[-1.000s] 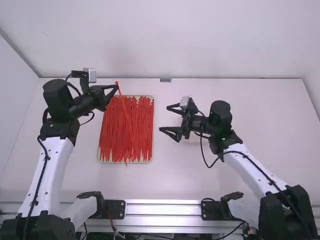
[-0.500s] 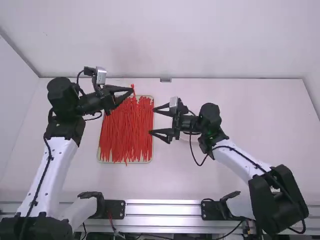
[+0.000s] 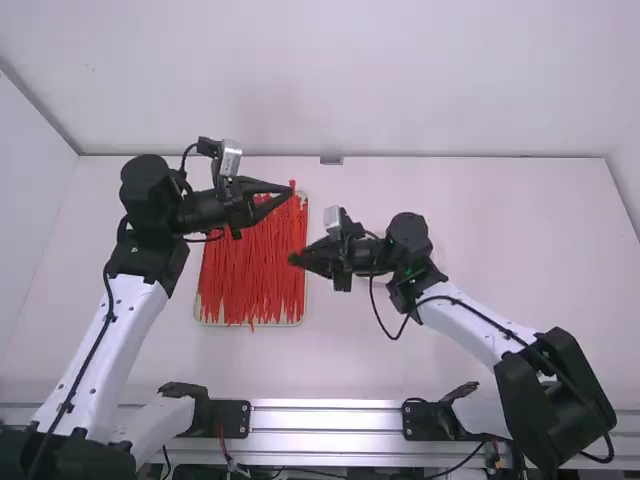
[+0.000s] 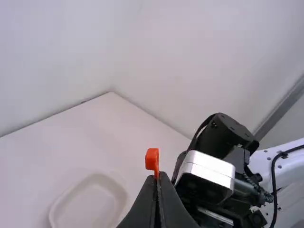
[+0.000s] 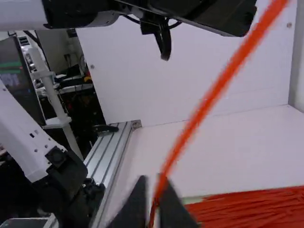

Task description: Fasten the cable tie

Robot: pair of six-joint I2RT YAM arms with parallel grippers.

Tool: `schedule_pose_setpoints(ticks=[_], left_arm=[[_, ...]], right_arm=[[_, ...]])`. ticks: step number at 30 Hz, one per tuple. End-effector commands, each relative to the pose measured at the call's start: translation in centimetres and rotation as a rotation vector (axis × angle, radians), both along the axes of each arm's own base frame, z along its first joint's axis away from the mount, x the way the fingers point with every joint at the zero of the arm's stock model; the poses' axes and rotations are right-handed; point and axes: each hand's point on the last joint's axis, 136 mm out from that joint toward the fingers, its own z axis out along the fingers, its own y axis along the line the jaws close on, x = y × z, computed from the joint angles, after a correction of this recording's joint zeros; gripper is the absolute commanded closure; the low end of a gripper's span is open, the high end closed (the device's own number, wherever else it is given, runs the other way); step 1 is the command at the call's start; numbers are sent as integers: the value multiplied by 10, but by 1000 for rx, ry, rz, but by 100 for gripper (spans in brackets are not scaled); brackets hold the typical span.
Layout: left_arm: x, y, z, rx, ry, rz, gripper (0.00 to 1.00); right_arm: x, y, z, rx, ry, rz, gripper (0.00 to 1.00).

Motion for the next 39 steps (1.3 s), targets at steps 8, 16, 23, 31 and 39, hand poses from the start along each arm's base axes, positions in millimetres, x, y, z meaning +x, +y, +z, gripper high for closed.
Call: schedule_pose_setpoints(ticks=[8,16,23,31,39], left_arm=[[-9,-1,9,-3,-28,-22,94],[-40,-9,10,23,-154,-209,1],[-61,-10,11,45,-335,-333,1],[-55,-19,20,33,-383,-347,1],[-45,-35,24,-2,-372,-392,0]], right_arm=[[5,-13,8,3,-1,39,100],[10,-28,7,-2,-7,46,100],[16,-36,8,1,-21,32,100],[13,-36,12,12,-50,42,100],[3,-31,11,9,-51,91,100]])
